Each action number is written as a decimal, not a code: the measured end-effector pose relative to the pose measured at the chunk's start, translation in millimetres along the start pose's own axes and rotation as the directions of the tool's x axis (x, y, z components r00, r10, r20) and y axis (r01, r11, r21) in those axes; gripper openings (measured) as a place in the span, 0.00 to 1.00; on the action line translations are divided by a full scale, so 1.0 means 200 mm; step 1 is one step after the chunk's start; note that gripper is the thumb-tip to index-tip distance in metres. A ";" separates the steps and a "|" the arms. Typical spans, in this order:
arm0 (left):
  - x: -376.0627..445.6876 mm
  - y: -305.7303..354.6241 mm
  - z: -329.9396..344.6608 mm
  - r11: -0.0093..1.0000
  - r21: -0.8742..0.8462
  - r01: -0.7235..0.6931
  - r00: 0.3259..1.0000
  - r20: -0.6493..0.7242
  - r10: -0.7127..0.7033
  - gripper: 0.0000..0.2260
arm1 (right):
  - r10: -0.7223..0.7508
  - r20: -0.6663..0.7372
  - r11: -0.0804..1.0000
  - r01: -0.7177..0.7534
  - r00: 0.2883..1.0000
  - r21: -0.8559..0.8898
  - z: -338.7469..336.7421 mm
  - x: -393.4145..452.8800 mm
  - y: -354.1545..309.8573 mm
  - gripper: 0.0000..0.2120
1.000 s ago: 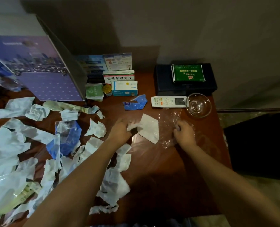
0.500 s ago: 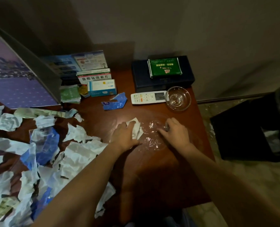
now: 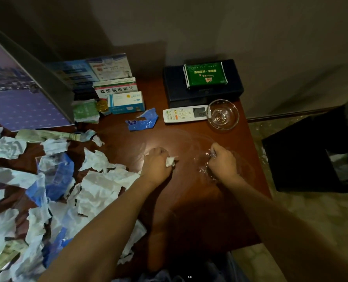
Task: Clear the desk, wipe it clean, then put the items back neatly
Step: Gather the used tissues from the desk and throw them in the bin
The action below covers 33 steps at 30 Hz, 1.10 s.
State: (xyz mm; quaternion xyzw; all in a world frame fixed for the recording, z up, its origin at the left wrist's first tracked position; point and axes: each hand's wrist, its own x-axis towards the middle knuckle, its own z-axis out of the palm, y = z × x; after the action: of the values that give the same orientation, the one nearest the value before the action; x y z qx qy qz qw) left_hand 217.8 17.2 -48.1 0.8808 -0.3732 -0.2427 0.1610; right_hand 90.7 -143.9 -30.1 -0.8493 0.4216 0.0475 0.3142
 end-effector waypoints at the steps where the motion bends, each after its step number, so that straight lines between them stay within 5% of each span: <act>1: 0.01 0.01 -0.02 0.999 -0.042 0.021 1.000 0.007 -0.021 0.10 | -0.007 0.002 0.998 0.007 1.000 -0.055 -0.01 -0.01 -0.01 0.15; 3: 0.02 0.04 -0.05 0.988 -0.131 0.076 0.997 0.028 -0.073 0.09 | -0.051 0.009 0.994 0.052 0.999 -0.099 -0.02 -0.04 -0.02 0.09; 6: 0.01 0.07 -0.08 0.980 -0.180 0.089 0.994 0.070 -0.078 0.11 | -0.121 -0.017 0.981 0.117 0.992 -0.156 -0.04 -0.11 -0.02 0.12; 11: -0.01 0.21 -0.12 0.989 -0.146 0.030 0.988 0.154 -0.007 0.20 | -0.293 -0.191 0.949 0.261 0.937 -0.177 -0.15 -0.24 0.05 0.05; 14: -0.03 0.37 -0.17 0.990 -0.127 -0.056 0.989 0.128 0.072 0.21 | -0.231 -0.178 0.961 0.197 0.956 -0.192 -0.27 -0.27 0.11 0.06; 20: -0.03 0.82 -0.12 0.968 -0.039 -0.249 0.967 0.040 0.251 0.08 | -0.146 -0.293 0.989 0.138 0.945 -0.046 -0.59 -0.41 0.40 0.10; 27: -0.10 1.67 0.29 0.911 -0.069 -0.406 0.900 0.140 0.412 0.11 | 0.007 -0.413 0.994 0.040 0.911 0.106 -1.03 -0.76 1.12 0.10; 33: -0.20 2.35 0.64 0.822 -0.151 -0.549 0.762 0.312 0.567 0.14 | 0.139 -0.536 0.989 -0.094 0.833 0.110 -1.29 -1.09 1.62 0.05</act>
State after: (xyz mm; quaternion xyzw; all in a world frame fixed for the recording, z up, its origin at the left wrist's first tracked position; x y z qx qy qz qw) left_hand -148.8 -280.3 76.7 0.6692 -0.6342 -0.3427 0.1804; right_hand -338.6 -287.1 90.4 -0.7876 0.5457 -0.1923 0.2120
